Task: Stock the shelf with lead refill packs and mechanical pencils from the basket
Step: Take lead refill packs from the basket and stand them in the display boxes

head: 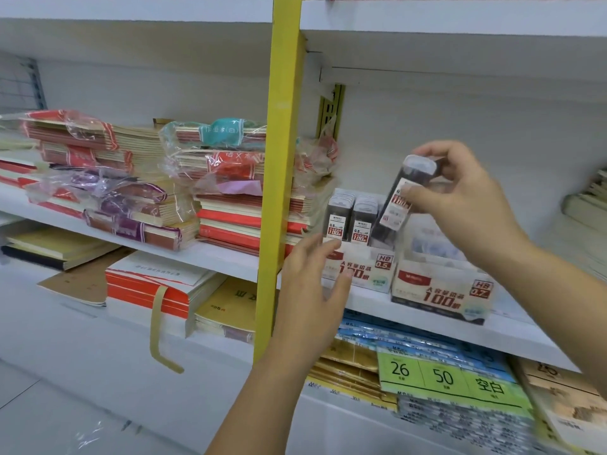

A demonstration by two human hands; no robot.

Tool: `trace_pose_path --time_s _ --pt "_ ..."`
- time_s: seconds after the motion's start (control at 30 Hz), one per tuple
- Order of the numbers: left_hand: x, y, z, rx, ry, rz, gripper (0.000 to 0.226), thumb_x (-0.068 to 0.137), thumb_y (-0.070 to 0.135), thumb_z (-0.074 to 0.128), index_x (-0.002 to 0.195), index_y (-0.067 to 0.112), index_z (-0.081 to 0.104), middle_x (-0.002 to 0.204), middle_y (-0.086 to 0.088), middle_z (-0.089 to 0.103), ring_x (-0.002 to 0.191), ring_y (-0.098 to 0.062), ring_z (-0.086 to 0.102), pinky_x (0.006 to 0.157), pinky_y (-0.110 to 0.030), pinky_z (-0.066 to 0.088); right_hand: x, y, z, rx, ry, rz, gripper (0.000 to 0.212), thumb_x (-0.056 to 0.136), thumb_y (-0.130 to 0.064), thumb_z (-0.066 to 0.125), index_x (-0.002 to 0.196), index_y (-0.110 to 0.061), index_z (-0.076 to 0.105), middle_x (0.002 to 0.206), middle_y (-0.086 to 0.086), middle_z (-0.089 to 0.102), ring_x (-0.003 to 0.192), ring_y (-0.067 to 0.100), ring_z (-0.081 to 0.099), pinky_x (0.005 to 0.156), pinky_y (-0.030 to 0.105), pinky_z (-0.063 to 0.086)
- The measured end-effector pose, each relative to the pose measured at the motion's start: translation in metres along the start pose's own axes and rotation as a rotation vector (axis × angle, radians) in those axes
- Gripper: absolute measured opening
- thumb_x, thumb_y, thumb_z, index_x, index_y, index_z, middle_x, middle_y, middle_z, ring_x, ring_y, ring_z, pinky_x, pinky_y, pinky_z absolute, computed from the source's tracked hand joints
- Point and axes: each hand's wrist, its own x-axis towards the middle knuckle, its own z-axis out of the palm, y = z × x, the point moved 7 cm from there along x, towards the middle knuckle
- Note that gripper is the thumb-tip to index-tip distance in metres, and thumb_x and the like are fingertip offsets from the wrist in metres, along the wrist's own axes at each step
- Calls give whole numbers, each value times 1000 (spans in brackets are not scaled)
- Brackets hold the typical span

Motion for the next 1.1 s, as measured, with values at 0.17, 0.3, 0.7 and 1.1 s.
trace_pose_path --time_s 0.17,0.3,0.7,1.1 --pt "-7 -3 21 116 -104 67 62 100 36 56 154 42 25 164 22 -14 153 -6 -4 122 -32 25 17 8 -4 -400 -42 -109 32 85 -16 71 97 -39 52 89 -19 63 74 -10 59 59 6 42" --pt "-7 -5 20 149 -114 46 65 101 36 54 155 45 19 164 23 -14 153 -5 -4 122 -36 30 17 22 11 -575 -180 -124 29 86 -20 69 100 -39 52 88 -22 60 80 -6 56 63 14 41" --pt "-7 -7 19 141 -135 38 68 99 35 57 154 47 18 164 24 -9 152 -4 3 118 -35 37 27 47 14 -907 -50 -163 17 87 -39 65 100 -29 70 98 -6 47 99 10 31 81 28 30" --pt "-42 8 -14 165 153 110 44 92 16 65 134 25 54 130 9 48 123 -10 46 102 -23 41 -77 0 -12 -496 31 -345 22 97 -26 49 111 -23 66 89 -17 56 83 2 50 72 12 37"
